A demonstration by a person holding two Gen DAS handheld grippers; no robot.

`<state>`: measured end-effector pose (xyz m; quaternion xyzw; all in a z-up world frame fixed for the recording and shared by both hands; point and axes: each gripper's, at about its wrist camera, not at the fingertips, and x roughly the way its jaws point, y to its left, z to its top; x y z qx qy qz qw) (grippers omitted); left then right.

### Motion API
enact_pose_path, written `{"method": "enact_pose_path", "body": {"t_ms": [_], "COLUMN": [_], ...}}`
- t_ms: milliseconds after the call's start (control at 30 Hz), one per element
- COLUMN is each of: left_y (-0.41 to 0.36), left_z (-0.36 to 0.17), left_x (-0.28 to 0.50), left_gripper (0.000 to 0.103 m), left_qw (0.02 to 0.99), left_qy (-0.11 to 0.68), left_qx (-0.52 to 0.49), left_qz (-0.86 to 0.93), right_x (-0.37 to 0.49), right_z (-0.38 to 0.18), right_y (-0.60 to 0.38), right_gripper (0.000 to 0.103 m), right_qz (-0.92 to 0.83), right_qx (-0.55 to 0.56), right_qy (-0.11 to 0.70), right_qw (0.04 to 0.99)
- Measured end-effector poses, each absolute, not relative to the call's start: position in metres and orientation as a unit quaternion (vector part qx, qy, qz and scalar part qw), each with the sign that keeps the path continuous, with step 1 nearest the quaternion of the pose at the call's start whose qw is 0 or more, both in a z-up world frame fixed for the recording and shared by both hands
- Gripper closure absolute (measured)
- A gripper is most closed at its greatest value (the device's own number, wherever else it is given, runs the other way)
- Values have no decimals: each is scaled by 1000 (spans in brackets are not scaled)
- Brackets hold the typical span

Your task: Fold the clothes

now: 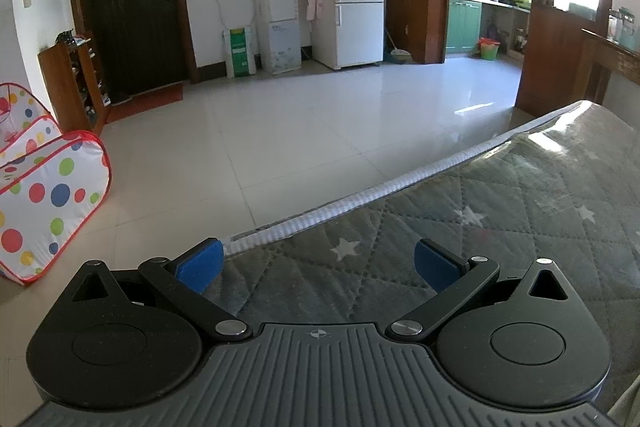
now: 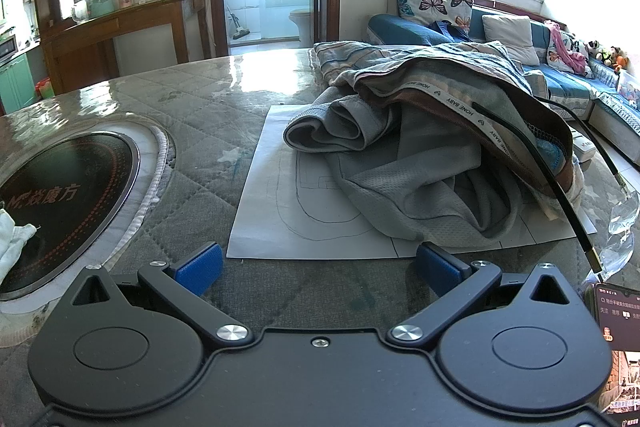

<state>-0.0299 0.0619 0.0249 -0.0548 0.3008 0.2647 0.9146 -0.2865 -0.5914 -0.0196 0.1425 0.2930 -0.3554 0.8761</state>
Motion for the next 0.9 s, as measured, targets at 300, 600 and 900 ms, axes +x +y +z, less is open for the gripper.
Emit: {"method": "enact_pose_path", "body": {"t_ms": [300, 600, 900], "left_y": [54, 52, 47], "left_z": [15, 8, 11], "left_x": [-30, -34, -31], "left_gripper": [0, 0, 0], "left_qw": [914, 915, 914], "left_qy": [305, 306, 308], "left_qx": [-49, -55, -59], "left_qz": [261, 258, 256], "right_x": [-287, -287, -286], "right_z": [-20, -20, -20], "right_y": [-591, -591, -591], "right_gripper": [0, 0, 0], "right_qz": [-355, -355, -355], "right_qx": [143, 143, 143], "right_qy": [293, 293, 293], "right_qw": [876, 876, 876]}}
